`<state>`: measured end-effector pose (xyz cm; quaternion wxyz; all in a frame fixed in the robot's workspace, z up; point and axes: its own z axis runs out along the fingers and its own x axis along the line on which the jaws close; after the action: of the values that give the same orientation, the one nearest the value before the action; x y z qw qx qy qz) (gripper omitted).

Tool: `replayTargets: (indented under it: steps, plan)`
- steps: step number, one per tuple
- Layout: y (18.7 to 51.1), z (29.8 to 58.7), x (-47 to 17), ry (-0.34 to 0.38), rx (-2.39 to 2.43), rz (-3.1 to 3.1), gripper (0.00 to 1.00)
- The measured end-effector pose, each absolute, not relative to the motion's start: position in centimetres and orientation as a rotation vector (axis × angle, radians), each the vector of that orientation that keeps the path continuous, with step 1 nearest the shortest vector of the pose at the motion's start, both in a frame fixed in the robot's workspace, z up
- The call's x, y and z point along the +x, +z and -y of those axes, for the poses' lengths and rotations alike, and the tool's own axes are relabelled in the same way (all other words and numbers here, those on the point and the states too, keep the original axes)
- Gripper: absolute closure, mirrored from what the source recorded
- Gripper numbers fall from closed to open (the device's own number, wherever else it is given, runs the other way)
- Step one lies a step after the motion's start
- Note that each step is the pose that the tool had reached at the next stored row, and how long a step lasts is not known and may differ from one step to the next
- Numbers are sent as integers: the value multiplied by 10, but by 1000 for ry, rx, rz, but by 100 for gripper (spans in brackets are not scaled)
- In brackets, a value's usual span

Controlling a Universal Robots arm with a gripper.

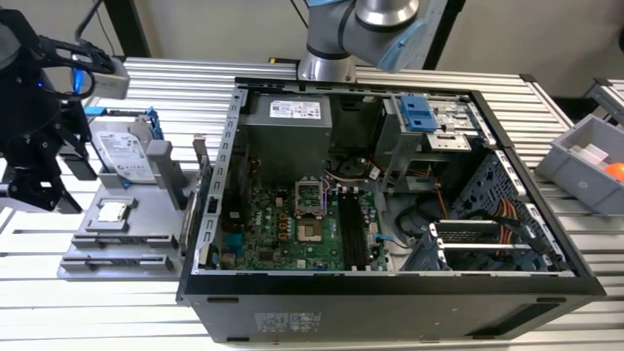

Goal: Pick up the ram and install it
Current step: 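Pick up the ram and move it above insertion slot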

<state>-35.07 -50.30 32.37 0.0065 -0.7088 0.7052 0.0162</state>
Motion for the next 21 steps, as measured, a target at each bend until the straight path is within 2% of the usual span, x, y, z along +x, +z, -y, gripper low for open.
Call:
replayTargets:
  steps: [21]
  plan:
    - [307,503,-351,49,-2206,-2218,0]
